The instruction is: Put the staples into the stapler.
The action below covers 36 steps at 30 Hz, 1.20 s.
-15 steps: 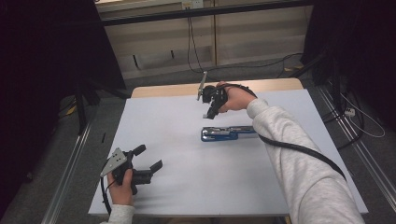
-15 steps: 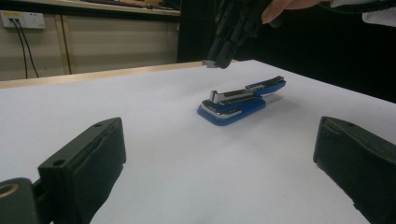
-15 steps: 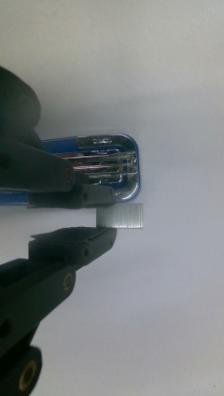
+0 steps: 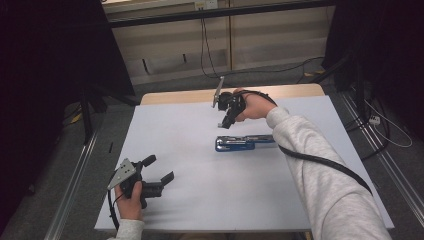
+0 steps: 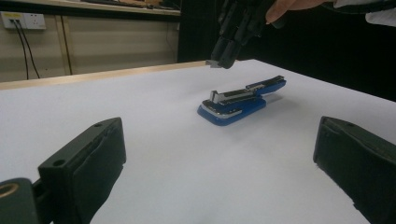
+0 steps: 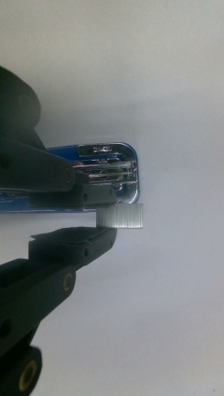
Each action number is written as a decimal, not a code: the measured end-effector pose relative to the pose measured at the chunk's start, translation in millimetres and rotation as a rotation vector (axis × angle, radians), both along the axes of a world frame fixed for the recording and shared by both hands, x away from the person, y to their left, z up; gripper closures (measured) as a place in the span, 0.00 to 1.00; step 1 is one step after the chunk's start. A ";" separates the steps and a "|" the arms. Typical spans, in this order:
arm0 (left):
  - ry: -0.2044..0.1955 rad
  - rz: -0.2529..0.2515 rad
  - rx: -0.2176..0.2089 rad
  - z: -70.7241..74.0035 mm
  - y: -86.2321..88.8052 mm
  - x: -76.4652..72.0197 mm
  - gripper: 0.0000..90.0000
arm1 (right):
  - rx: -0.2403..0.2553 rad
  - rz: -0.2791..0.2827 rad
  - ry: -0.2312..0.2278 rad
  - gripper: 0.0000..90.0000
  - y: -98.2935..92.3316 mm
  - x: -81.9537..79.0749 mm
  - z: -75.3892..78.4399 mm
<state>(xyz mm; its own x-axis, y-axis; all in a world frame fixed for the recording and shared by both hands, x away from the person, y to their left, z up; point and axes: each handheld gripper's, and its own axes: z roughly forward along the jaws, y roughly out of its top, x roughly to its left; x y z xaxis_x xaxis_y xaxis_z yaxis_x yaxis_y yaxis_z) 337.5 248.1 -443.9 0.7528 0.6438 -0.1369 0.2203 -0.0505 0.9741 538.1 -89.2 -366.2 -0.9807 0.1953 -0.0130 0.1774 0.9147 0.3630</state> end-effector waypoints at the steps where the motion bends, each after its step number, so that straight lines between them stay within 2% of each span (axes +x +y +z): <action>1: -0.002 0.004 -0.002 -0.2 -0.3 0.2 0.03 | -0.005 0.001 0.004 0.87 -0.3 -0.8 -0.1; 4: 0.004 0.001 -0.009 -0.5 -1.4 0.3 0.03 | -0.002 0.003 0.007 0.87 -2.0 -2.5 -0.5; 7: 0.009 -0.011 0.008 -0.9 -1.9 0.6 0.03 | 0.001 0.011 0.011 0.87 -3.7 -4.8 -0.4; 14: 0.003 -0.005 0.009 -0.6 -1.8 0.0 0.03 | 0.010 0.015 0.022 0.87 -6.7 -8.5 -1.1; 20: 0.010 -0.015 0.019 -0.3 -1.8 -0.4 0.03 | 0.017 0.018 0.024 0.87 -6.0 -11.2 -2.4; 36: 0.010 -0.001 0.016 -1.1 -2.9 0.1 0.03 | 0.017 0.035 0.038 0.87 0.5 -15.6 -7.6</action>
<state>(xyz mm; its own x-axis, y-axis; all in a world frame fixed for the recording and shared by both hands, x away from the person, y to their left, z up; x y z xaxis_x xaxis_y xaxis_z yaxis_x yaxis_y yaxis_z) 337.6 245.2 -445.0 0.7518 0.6455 -0.1344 0.2305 -0.0663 0.9708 522.5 -88.7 -373.8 -0.9866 0.1611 0.0273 0.1596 0.9145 0.3718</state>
